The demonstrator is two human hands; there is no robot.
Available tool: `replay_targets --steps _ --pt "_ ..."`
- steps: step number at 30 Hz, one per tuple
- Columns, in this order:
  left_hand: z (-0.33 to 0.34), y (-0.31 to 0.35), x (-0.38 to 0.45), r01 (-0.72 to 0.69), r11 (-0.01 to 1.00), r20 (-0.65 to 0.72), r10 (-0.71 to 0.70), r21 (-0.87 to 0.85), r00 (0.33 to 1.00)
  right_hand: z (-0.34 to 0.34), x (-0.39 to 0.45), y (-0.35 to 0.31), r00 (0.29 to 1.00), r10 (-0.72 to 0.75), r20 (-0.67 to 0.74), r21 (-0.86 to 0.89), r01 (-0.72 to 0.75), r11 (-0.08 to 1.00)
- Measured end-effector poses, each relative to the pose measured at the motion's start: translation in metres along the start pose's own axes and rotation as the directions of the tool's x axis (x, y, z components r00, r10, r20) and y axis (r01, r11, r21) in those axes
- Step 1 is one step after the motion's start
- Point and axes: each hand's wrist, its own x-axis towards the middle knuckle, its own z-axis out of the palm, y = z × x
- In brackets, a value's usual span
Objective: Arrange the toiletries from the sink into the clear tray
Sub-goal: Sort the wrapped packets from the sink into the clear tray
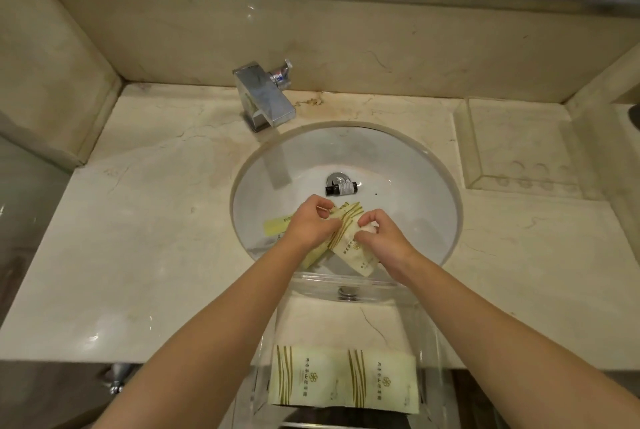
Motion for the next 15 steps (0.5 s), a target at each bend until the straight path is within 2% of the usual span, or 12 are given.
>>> replay_targets --steps 4,9,15 --pt "-0.008 0.004 -0.015 0.003 1.000 0.160 -0.007 0.023 0.987 -0.005 -0.018 -0.007 0.999 -0.043 0.023 -0.010 0.043 0.999" --pt "-0.017 0.016 -0.039 -0.067 0.993 0.229 0.044 0.095 0.972 -0.011 -0.037 -0.018 0.995 -0.098 0.010 -0.022 0.099 0.995" --pt "-0.036 0.023 -0.063 -0.090 0.989 0.307 0.050 0.117 0.950 -0.018 -0.057 -0.027 0.973 -0.203 -0.111 -0.087 0.194 0.977"
